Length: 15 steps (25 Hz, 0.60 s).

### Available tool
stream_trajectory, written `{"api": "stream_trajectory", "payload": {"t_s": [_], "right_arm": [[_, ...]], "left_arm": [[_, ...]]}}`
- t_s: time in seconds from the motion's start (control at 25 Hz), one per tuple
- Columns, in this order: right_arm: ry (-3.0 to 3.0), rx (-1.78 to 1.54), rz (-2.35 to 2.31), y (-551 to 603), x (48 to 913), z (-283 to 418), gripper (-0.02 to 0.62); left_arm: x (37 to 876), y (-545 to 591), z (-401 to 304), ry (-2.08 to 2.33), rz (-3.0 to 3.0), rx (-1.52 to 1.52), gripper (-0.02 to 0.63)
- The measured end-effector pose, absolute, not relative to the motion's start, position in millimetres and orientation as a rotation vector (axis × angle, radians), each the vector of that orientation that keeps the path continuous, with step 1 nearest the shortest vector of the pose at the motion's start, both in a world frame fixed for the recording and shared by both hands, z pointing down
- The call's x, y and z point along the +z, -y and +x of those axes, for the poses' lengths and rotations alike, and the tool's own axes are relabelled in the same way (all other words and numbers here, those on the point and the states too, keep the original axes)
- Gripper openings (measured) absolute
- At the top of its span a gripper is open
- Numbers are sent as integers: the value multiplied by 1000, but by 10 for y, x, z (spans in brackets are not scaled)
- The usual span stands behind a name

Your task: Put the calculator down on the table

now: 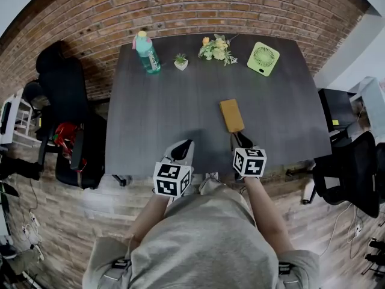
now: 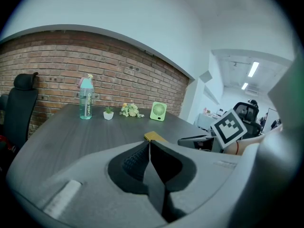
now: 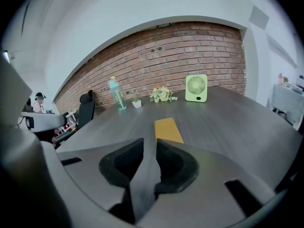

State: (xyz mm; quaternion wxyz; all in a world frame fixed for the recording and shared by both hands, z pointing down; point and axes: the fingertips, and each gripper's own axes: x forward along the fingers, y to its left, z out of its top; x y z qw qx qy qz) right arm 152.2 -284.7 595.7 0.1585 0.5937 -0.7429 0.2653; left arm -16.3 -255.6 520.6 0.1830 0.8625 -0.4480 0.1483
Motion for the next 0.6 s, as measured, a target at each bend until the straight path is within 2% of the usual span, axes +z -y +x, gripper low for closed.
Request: {"api": "stream_trajectory", "payload": {"t_s": [0.6], "right_arm": [[2181,650,1796,1900,5535,1116,32]], "left_arm": [[5180,1820,-511,1223,2489,401,21]]}}
